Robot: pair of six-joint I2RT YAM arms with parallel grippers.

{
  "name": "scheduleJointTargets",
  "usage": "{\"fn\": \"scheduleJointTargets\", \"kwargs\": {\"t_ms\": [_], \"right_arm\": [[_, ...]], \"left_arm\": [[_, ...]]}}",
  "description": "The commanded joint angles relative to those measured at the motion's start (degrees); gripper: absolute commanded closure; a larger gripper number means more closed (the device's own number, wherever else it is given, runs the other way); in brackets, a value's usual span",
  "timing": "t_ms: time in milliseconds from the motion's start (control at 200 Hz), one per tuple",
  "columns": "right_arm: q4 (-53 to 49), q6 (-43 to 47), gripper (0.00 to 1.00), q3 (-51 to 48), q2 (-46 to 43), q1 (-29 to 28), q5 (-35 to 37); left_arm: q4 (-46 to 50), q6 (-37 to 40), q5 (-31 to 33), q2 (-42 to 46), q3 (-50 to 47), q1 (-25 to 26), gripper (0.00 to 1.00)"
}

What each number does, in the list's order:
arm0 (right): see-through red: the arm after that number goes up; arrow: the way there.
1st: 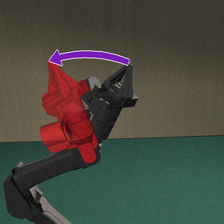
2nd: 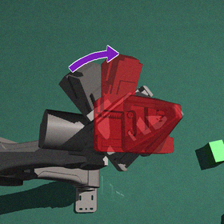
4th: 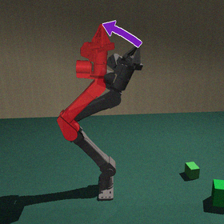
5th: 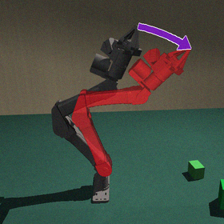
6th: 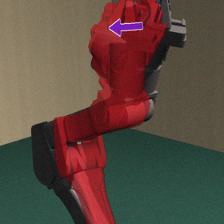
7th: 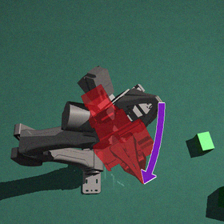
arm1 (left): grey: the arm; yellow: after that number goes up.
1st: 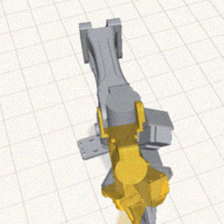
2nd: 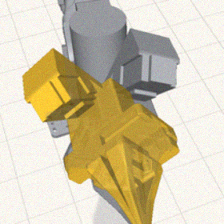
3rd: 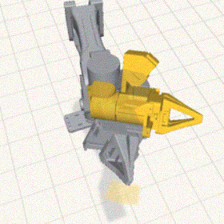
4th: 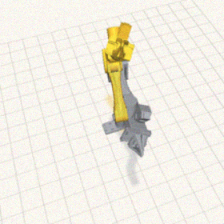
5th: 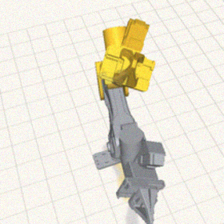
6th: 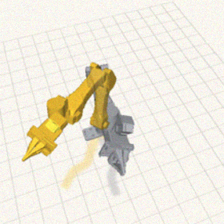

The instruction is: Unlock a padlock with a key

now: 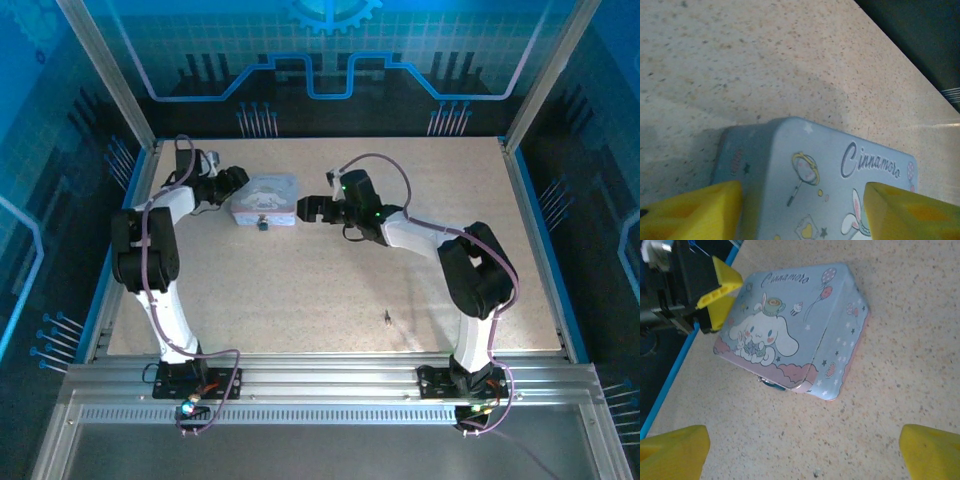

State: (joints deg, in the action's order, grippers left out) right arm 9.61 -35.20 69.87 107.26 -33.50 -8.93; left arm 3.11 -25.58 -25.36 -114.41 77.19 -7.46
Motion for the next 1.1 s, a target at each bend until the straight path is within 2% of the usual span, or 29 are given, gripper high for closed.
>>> {"fn": "scheduleJointTargets", "kwargs": {"t_ms": [0,295,555,860,985,1095], "right_arm": [[0.5,-1.0,0.02,-2.5,-3.2,-0.9,0.4],[-2.4,0.7,0.02,-7.4,-9.8,-0.9,3.2],[-11.3,1.6,0.01,-13.1,-20.1,-0.8,8.6],[-30.1,4.7,0.02,-18.7,-33.2,-0.8,13.1],[-36.5,4.2,0.07,-24.0,-39.7,-0.8,13.1],[-42.7,3.1,0.13,-27.7,-45.0,-0.8,13.9]], "left_arm": [[3.2,2.6,-0.4,-1.4,2.5,2.5,0.40],[5.4,5.7,2.2,-1.0,2.6,8.2,0.43],[4.1,4.9,3.1,-0.8,1.8,14.1,0.44],[-0.1,1.4,5.6,2.1,-3.9,20.4,0.43],[-3.4,-0.8,6.0,4.8,-8.1,21.9,0.42],[-5.6,-2.5,6.6,7.2,-10.7,22.3,0.36]]}}
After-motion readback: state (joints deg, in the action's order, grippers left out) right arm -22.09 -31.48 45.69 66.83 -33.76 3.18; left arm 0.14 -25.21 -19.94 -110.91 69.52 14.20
